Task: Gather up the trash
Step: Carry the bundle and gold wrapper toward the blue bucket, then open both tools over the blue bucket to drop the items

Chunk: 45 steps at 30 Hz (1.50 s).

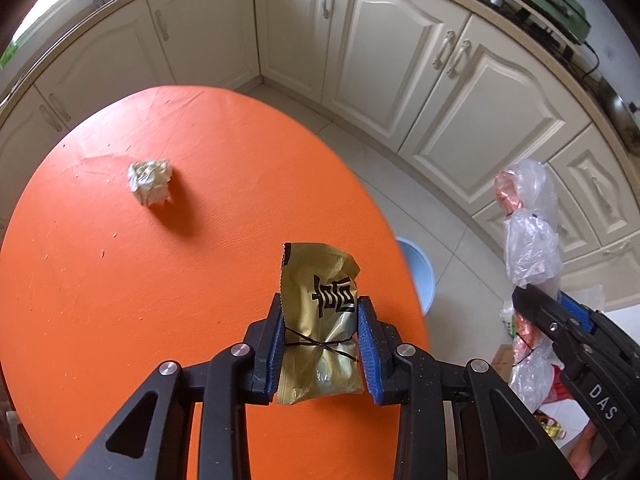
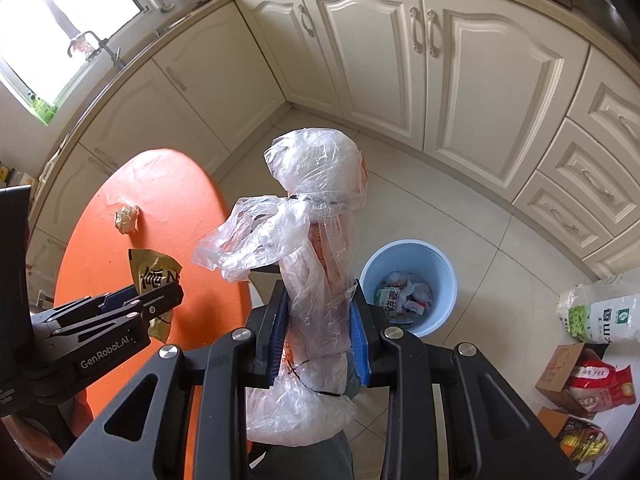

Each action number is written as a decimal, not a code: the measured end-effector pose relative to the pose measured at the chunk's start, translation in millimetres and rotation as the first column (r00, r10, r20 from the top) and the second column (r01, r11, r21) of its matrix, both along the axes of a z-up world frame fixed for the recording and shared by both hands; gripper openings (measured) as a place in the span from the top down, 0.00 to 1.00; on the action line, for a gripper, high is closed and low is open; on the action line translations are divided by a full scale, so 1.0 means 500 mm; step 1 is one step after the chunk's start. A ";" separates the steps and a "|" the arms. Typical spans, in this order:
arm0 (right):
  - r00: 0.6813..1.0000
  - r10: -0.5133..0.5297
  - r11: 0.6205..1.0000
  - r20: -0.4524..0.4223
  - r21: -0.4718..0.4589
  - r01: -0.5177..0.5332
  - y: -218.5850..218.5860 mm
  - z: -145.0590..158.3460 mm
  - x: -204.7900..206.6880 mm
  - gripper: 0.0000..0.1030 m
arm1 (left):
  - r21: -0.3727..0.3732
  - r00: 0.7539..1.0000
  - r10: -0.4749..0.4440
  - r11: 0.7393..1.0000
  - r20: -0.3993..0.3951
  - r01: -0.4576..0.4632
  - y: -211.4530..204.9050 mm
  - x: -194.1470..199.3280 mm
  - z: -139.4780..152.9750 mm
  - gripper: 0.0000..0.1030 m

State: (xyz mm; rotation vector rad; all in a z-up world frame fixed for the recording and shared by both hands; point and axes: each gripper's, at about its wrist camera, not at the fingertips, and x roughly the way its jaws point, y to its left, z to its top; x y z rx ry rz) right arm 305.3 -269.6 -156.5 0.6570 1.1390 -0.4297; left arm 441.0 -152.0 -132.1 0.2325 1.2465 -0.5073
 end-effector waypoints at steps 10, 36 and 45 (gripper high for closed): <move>0.996 -0.085 0.996 0.001 -0.003 0.085 -0.059 0.004 -0.070 0.73 | 0.001 0.995 -0.096 0.995 0.036 0.096 -0.082 -0.046 0.025 0.72; 0.932 -0.353 0.933 -0.087 0.036 0.357 -0.249 -0.072 -0.263 0.72 | 0.096 0.955 -0.296 0.950 -0.008 0.296 -0.406 -0.020 -0.112 0.36; 0.964 -0.258 0.964 -0.068 0.049 0.262 -0.229 -0.086 -0.168 0.70 | 0.107 0.973 -0.229 0.968 0.006 0.227 -0.381 0.001 -0.112 0.36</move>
